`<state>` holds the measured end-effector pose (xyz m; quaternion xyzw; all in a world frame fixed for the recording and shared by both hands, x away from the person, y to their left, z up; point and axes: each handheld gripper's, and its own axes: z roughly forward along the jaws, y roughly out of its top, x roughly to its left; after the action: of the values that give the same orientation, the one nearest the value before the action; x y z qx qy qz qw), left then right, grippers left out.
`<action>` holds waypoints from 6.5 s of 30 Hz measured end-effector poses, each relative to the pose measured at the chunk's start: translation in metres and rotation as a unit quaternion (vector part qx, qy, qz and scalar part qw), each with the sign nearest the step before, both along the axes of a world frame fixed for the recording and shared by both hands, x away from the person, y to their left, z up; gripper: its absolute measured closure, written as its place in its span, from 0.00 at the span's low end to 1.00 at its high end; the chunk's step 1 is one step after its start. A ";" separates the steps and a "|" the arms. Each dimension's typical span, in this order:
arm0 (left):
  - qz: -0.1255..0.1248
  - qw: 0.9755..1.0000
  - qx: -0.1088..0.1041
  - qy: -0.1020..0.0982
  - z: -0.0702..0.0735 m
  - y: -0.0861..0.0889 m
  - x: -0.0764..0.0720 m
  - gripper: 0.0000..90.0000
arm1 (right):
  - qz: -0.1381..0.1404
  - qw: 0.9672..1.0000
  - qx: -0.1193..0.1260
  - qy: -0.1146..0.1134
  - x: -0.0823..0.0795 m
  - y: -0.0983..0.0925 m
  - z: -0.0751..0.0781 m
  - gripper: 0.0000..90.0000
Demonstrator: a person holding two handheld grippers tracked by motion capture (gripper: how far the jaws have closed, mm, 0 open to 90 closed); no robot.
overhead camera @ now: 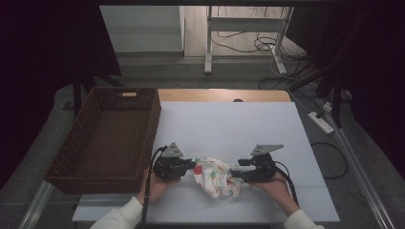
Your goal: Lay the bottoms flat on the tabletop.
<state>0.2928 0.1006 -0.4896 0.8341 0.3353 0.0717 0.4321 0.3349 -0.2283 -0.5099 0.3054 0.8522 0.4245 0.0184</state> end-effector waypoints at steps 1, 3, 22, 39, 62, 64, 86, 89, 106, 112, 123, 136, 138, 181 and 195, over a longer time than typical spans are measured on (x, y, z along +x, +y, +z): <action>-0.001 1.000 0.000 0.001 0.000 0.000 0.000 0.93 | -0.001 1.000 -0.002 0.001 0.001 0.001 -0.002 0.40; -0.001 1.000 0.000 0.002 0.000 0.000 0.000 0.93 | 0.000 1.000 -0.005 0.007 0.003 0.003 -0.005 0.40; -0.005 1.000 0.006 0.007 -0.002 -0.002 0.001 0.92 | 0.022 0.999 -0.042 0.011 0.000 0.031 -0.015 0.76; -0.003 1.000 0.005 0.007 -0.003 -0.002 0.002 0.92 | -0.043 0.998 -0.001 -0.047 -0.005 0.014 0.008 0.78; -0.013 1.000 0.015 0.017 -0.007 -0.004 0.002 0.90 | -0.061 0.997 -0.037 -0.033 -0.004 0.014 -0.002 0.62; -0.013 1.000 0.015 0.018 -0.007 -0.004 0.002 0.90 | -0.063 0.997 -0.035 -0.035 -0.004 0.014 -0.001 0.62; -0.016 1.000 0.018 0.018 -0.008 -0.005 0.002 0.89 | -0.059 0.997 -0.020 -0.054 -0.007 0.009 0.007 0.81; -0.014 1.000 0.016 0.017 -0.007 -0.005 0.002 0.89 | -0.059 0.997 -0.014 -0.058 -0.007 0.009 0.008 0.81; -0.009 1.000 -0.009 -0.001 0.008 -0.002 0.004 0.94 | -0.059 0.993 0.059 -0.083 -0.013 0.005 0.038 0.82; -0.010 1.000 -0.018 -0.005 0.013 0.000 0.004 0.95 | -0.053 0.993 0.064 -0.089 -0.013 0.005 0.047 0.83; -0.008 0.999 -0.045 -0.019 0.031 0.002 0.007 0.95 | -0.057 0.988 0.082 -0.114 -0.015 0.006 0.068 0.83; 0.007 0.995 -0.089 -0.049 0.062 0.017 0.006 0.95 | -0.065 0.980 0.115 -0.151 -0.020 0.006 0.095 0.83; 0.009 0.994 -0.094 -0.052 0.064 0.018 0.007 0.95 | -0.063 0.978 0.121 -0.155 -0.021 0.006 0.100 0.83; 0.028 0.982 -0.154 -0.106 0.116 0.035 0.007 0.95 | -0.070 0.961 0.164 -0.210 -0.020 0.008 0.158 0.82; 0.027 0.982 -0.153 -0.108 0.116 0.037 0.007 0.95 | -0.069 0.961 0.168 -0.210 -0.020 0.007 0.159 0.82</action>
<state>0.2996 0.1376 -0.3737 0.7358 0.3166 0.1206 0.5864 0.3145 -0.2218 -0.3509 0.2657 0.7225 0.6138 0.1750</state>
